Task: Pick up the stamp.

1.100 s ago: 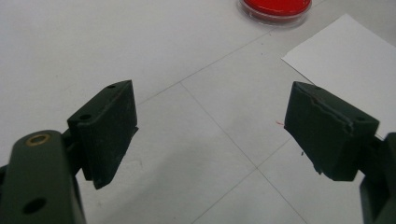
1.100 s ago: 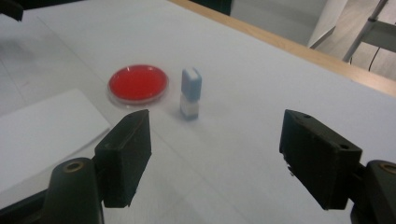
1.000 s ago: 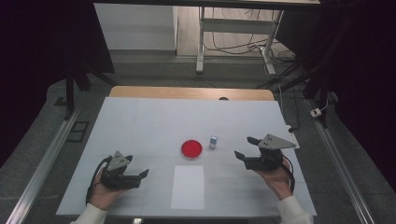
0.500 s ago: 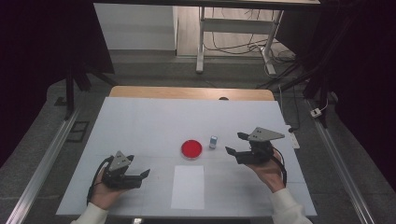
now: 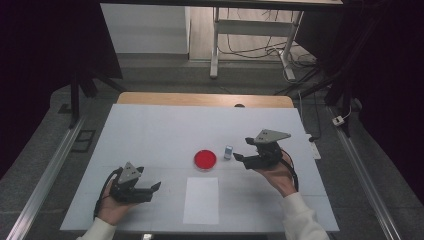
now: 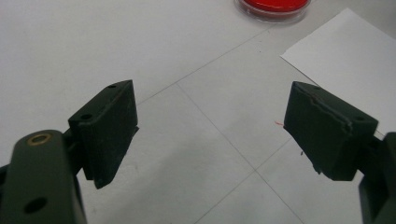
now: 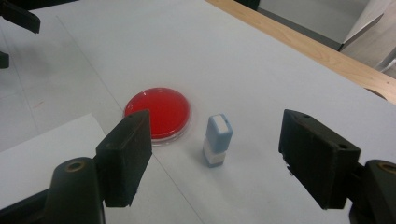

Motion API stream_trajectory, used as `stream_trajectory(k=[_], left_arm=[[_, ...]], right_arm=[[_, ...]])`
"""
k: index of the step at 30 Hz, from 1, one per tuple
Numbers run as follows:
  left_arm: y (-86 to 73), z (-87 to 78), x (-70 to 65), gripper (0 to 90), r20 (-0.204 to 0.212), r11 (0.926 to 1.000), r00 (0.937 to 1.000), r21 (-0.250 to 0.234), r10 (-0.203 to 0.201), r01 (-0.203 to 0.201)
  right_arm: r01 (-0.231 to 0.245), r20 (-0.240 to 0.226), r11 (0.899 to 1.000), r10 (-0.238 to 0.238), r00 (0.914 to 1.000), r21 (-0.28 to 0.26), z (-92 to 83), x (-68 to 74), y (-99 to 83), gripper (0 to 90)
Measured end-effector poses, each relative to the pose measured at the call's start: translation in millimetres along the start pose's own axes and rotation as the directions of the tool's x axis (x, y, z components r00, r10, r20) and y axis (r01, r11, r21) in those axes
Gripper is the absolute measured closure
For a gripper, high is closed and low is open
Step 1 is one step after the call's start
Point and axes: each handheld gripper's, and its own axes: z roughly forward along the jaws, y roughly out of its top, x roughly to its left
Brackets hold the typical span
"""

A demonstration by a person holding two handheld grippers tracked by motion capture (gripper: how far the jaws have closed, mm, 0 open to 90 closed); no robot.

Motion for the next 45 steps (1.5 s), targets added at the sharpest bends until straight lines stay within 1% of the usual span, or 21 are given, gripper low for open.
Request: stream_trajectory(k=[3,5,6,7,11,13,18,19,20,21,25,29,30,33,34,38,39,41,43,44,45], left_arm=[[0.0,0.4,0.0,17.8,-0.004,1.0,1.0,0.003,0.0,0.0],[0.1,0.8,0.2,17.8,-0.002,1.0,1.0,0.002,0.001,-0.001],[0.2,1.2,0.1,17.8,-0.002,1.0,1.0,0.002,0.003,-0.003],[0.2,1.8,0.0,17.8,-0.002,1.0,1.0,0.003,0.008,-0.008],[0.3,1.8,-0.7,17.8,-0.001,0.9999,0.9999,0.005,0.012,-0.012],[0.2,1.3,-0.7,17.8,-0.003,0.9999,0.9999,0.004,0.013,-0.013],[0.0,1.5,-0.1,17.8,-0.003,0.9999,0.9999,0.004,0.012,-0.012],[0.0,1.9,0.0,17.8,-0.004,0.9999,0.9999,0.004,0.012,-0.012],[0.1,2.4,0.1,17.8,-0.006,0.9999,0.9999,0.006,0.012,-0.012],[0.1,2.7,0.2,17.8,-0.005,0.9999,0.9999,0.008,0.013,-0.013],[0.0,4.2,0.7,17.8,-0.004,0.9998,0.9999,0.012,0.014,-0.014],[-0.1,4.1,0.7,17.8,-0.005,0.9998,0.9999,0.012,0.015,-0.015],[-0.1,4.1,0.7,17.8,-0.005,0.9998,0.9999,0.013,0.015,-0.015],[-0.6,4.1,0.8,17.7,-0.006,0.9998,0.9999,0.015,0.013,-0.013],[-0.8,4.1,1.0,17.7,-0.006,0.9998,0.9999,0.016,0.013,-0.013],[-1.3,4.3,1.6,17.7,-0.008,0.9997,0.9999,0.019,0.013,-0.013],[-1.2,4.5,1.6,17.7,-0.007,0.9997,0.9999,0.019,0.014,-0.014],[-1.2,4.9,1.2,17.7,-0.011,0.9997,0.9998,0.022,0.015,-0.015],[-1.2,5.3,1.1,17.6,-0.009,0.9996,0.9998,0.023,0.016,-0.016],[-1.3,5.5,1.2,17.6,-0.01,0.9996,0.9998,0.025,0.017,-0.017],[-1.3,5.6,1.2,17.6,-0.01,0.9995,0.9998,0.025,0.017,-0.017]], right_arm=[[0.012,-0.01,1.0,-0.012,0.9999,-0.002,8.2,1.1,5.0,25.2],[0.035,-0.01,0.999,-0.035,0.9993,0.015,12.3,2.1,7.0,25.2],[0.035,-0.01,0.999,-0.035,0.9993,0.015,12.3,2.1,7.0,25.2],[0.045,-0.012,0.999,-0.045,0.9989,0.024,17.6,1.5,8.1,25.2],[0.036,-0.029,0.999,-0.035,0.999,0.035,25.1,0.2,8.3,25.3],[0.044,-0.025,0.998,-0.043,0.9988,0.053,32.3,-0.3,8.6,25.2],[0.044,-0.02,0.997,-0.043,0.9989,0.058,36.7,-3.7,8.5,25.5],[0.037,-0.02,0.998,-0.036,0.9991,0.059,40.0,-6.9,7.6,26.3],[0.037,-0.02,0.998,-0.036,0.9991,0.059,40.0,-6.9,7.6,26.3],[0.025,-0.028,0.998,-0.023,0.9993,0.06,45.2,-10.2,5.0,26.8],[0.014,-0.035,0.996,-0.011,0.9993,0.091,54.7,-17.1,-1.1,28.0],[0.007,-0.041,0.995,-0.003,0.9991,0.1,60.2,-20.2,-4.3,29.3],[0.007,-0.046,0.994,-0.002,0.9989,0.112,64.1,-20.7,-6.3,30.4],[0.015,-0.055,0.992,-0.008,0.9985,0.124,67.6,-20.0,-7.9,33.0],[0.015,-0.055,0.992,-0.008,0.9985,0.124,67.6,-20.0,-7.9,33.0],[0.032,-0.066,0.992,-0.024,0.9975,0.123,69.3,-18.5,-8.3,38.5],[0.049,-0.06,0.99,-0.042,0.9973,0.131,70.0,-17.2,-8.4,41.3],[0.048,-0.064,0.991,-0.04,0.9972,0.124,70.7,-16.7,-8.7,42.4],[0.059,-0.064,0.99,-0.052,0.9966,0.127,71.8,-15.9,-8.9,45.2],[0.065,-0.062,0.991,-0.057,0.9964,0.121,73.3,-14.9,-9.5,48.3],[0.065,-0.062,0.991,-0.057,0.9964,0.121,73.3,-14.9,-9.5,48.3]])
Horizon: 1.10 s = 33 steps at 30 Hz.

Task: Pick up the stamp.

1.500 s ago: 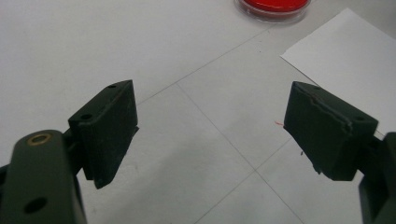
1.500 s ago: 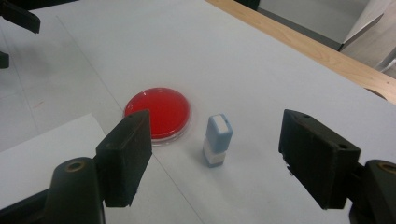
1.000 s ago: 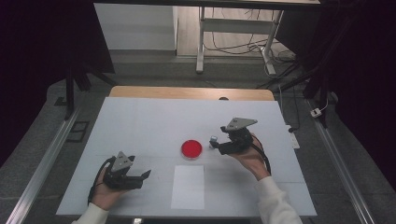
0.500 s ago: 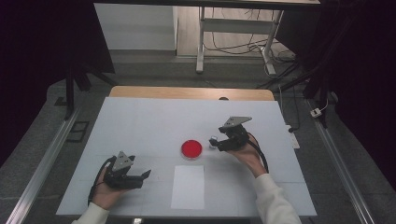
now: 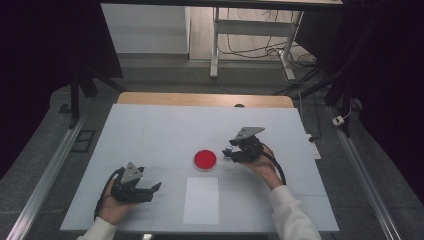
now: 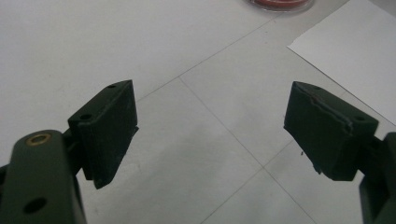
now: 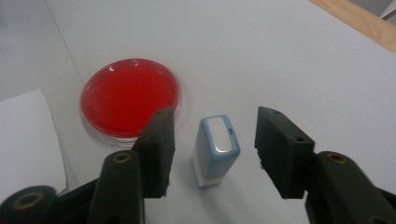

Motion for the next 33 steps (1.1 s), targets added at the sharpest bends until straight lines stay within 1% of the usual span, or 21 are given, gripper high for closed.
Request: stream_trajectory(k=[3,8,9,14,20,22,25,27,30,33], left_arm=[[-0.3,0.1,0.2,17.6,0.0,1.0,1.0,0.004,0.001,-0.001],[-0.9,-0.1,0.3,17.6,0.002,1.0,1.0,0.006,0.002,-0.002],[-1.1,0.0,0.3,17.6,0.002,1.0,1.0,0.006,0.001,-0.001],[-1.3,0.5,0.6,17.6,0.003,0.9999,1.0,0.01,0.0,0.0],[-1.4,0.5,0.7,17.6,0.002,0.9999,1.0,0.01,0.0,0.0],[-1.6,0.5,0.7,17.6,0.002,0.9999,1.0,0.011,0.0,-0.001],[-1.7,0.5,0.7,17.6,0.002,0.9999,1.0,0.011,0.001,-0.001],[-1.7,0.4,0.8,17.6,0.001,0.9999,1.0,0.011,0.001,-0.001],[-1.6,0.3,1.0,17.7,0.002,1.0,1.0,0.009,0.001,-0.001],[-1.7,0.4,0.9,17.7,0.0,0.9999,1.0,0.011,0.001,-0.001]], right_arm=[[0.014,0.015,1.0,-0.014,0.9998,0.016,1.6,1.0,-0.5,54.4],[0.033,0.021,0.999,-0.033,0.9992,0.029,3.9,1.9,-2.5,66.0],[0.039,0.025,0.999,-0.04,0.9989,0.034,4.2,2.4,-2.8,69.6],[0.055,0.014,0.998,-0.056,0.9983,0.029,4.1,3.8,-2.7,73.1],[0.07,0.014,0.997,-0.071,0.9974,0.028,3.6,5.2,-2.1,74.6],[0.085,0.02,0.996,-0.086,0.9961,0.031,3.2,5.1,-2.1,74.8],[0.086,0.021,0.996,-0.086,0.9961,0.031,3.3,5.8,-2.0,74.9],[0.098,0.03,0.995,-0.099,0.9947,0.032,3.1,6.8,-1.6,74.9],[0.094,0.028,0.995,-0.094,0.9952,0.025,2.3,7.5,-1.0,75.0],[0.091,0.034,0.996,-0.09,0.9953,0.0,-2.0,7.1,0.6,75.1]])
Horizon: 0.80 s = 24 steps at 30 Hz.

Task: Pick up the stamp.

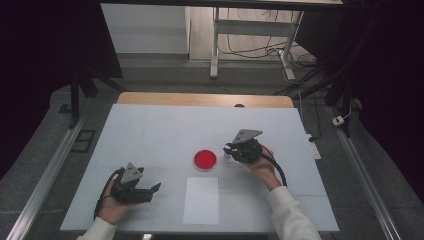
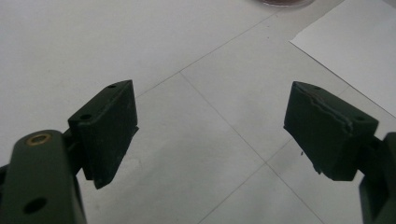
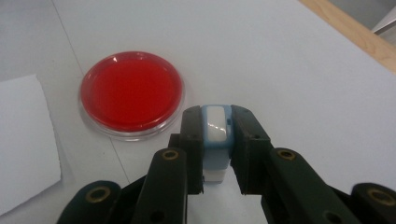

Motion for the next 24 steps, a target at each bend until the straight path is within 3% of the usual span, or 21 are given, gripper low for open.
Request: stream_trajectory(k=[12,24], left_arm=[[0.1,0.1,0.0,17.7,-0.007,1.0,1.0,-0.003,-0.001,0.001],[0.3,-0.3,0.4,17.8,-0.012,0.9999,0.9999,-0.009,-0.005,0.005]], right_arm=[[-0.056,0.006,0.997,0.057,0.9984,-0.047,-12.7,-1.3,1.5,75.1],[-0.102,-0.007,0.987,0.102,0.9948,-0.126,-35.1,4.2,6.6,75.1]])
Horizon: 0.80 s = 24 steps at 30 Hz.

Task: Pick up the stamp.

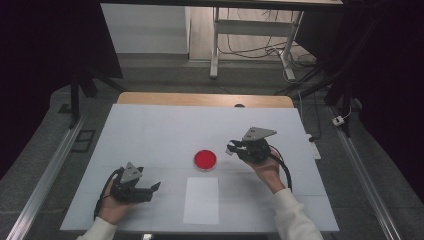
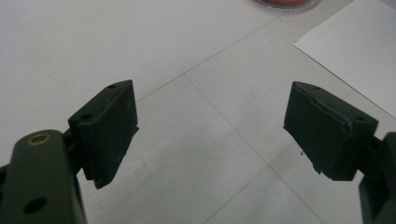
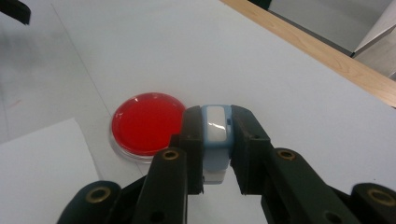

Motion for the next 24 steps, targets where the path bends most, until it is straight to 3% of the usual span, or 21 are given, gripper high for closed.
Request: stream_trajectory(k=[8,12,24], left_arm=[[0.1,0.6,-0.5,17.8,-0.005,1.0,1.0,0.001,0.003,-0.003],[0.1,0.4,-1.0,17.7,-0.007,1.0,1.0,-0.001,0.003,-0.003],[0.2,0.9,-1.4,17.7,-0.009,1.0,0.9999,0.001,0.006,-0.006]], right_arm=[[-0.021,-0.016,0.999,0.02,0.9997,-0.028,-9.4,1.9,1.9,75.1],[-0.037,-0.013,0.997,0.036,0.9993,-0.067,-16.7,5.8,1.2,75.1],[-0.044,-0.018,0.996,0.043,0.9989,-0.079,-25.9,14.0,-3.8,75.1]])
